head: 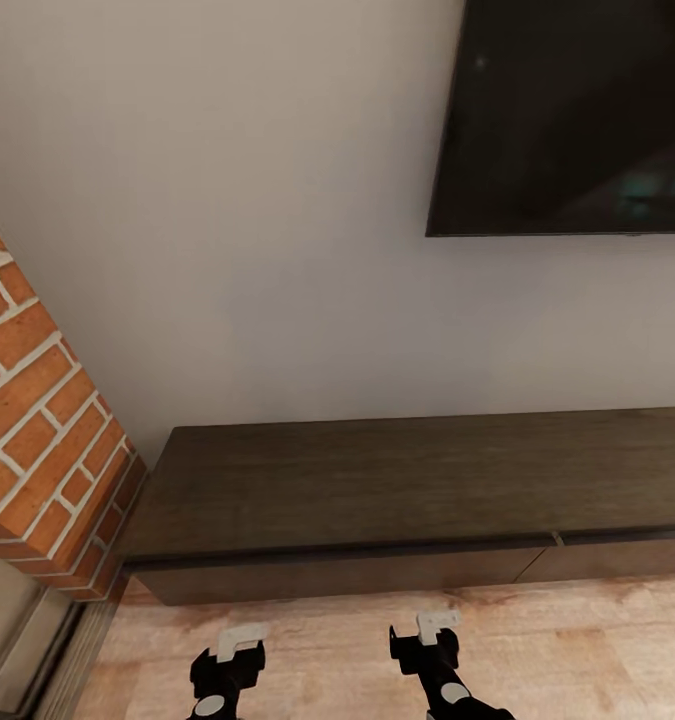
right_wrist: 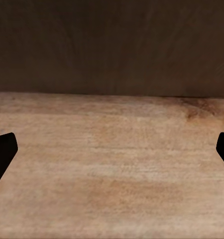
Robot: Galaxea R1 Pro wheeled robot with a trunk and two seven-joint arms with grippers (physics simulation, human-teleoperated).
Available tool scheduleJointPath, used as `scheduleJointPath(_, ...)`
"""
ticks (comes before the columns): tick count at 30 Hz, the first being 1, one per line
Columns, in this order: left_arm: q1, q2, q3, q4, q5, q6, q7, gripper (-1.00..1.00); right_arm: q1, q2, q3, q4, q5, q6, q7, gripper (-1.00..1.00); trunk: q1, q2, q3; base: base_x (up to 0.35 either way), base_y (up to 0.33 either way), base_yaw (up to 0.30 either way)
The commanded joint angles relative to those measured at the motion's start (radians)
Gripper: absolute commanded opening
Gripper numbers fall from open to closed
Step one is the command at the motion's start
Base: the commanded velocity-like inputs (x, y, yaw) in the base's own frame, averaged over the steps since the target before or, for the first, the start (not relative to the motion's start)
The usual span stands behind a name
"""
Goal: Place each of the two pumpkins and all three candles from the living room inside a cabinet in the living room (use any cabinet), then make sure every cabinet is closed, and position the cauldron so it is next to a table in the living room.
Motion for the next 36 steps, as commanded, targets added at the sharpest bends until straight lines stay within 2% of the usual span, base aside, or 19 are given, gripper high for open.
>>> scheduleJointPath(1, 0.001, 0.001, 0.0, 0.001, 0.0, 0.0, 0.0, 1.0, 0.0, 0.0, 0.0, 0.0, 0.0, 0.0, 0.0, 1.0, 0.0, 0.0, 0.0, 0.0, 0.0, 0.0)
scheduleJointPath(6, 0.003, 0.004, 0.0, 0.073, 0.001, -0.001, 0.0, 1.0, 0.002, 0.0, 0.0, 0.002, -0.003, 0.0, 0.0, 1.0, 0.0, 0.0, 0.0, 0.0, 0.0, 0.031)
scheduleJointPath(8, 0.004, 0.003, 0.0, 0.143, 0.001, -0.005, -0.008, 1.0, 0.005, -0.009, 0.0, 0.009, -0.005, 0.0, 0.0, 1.0, 0.0, 0.0, 0.0, 0.0, 0.0, 0.06)
scheduleJointPath(11, 0.004, 0.005, 0.0, 0.203, 0.001, -0.007, -0.045, 1.0, 0.007, -0.019, 0.0, 0.028, -0.006, 0.0, 0.0, 1.0, 0.0, 0.0, 0.0, 0.0, 0.0, 0.158)
scheduleJointPath(14, 0.005, 0.018, 0.001, 0.271, 0.001, -0.007, -0.136, 1.0, 0.028, -0.023, 0.0, 0.049, -0.005, 0.0, 0.0, 1.0, 0.0, 0.0, 0.0, 0.0, 0.0, 0.225)
scheduleJointPath(19, 0.011, 0.032, 0.001, 0.29, 0.001, -0.005, -0.18, 1.0, 0.043, -0.025, 0.0, 0.056, -0.004, 0.006, 0.003, 1.0, 0.0, 0.0, 0.0, 0.0, 0.0, 0.065)
scheduleJointPath(22, 0.028, 0.046, 0.006, 0.307, 0.005, -0.001, -0.186, 1.0, 0.06, -0.042, 0.006, 0.073, 0.001, 0.023, 0.002, 1.0, 0.0, 0.0, 0.0, 0.0, 0.0, 0.0)
scheduleJointPath(29, 0.068, 0.035, 0.006, 0.342, 0.004, -0.003, -0.185, 1.0, 0.099, -0.081, 0.006, 0.105, 0.005, 0.048, 0.008, 1.0, 0.0, 0.0, 0.0, 0.0, 0.0, 0.0)
scheduleJointPath(36, 0.108, 0.031, 0.006, 0.346, 0.003, -0.003, -0.185, 1.0, 0.139, -0.083, 0.006, 0.105, 0.006, 0.049, 0.009, 1.0, 0.0, 0.0, 0.0, 0.0, 0.0, 0.0)
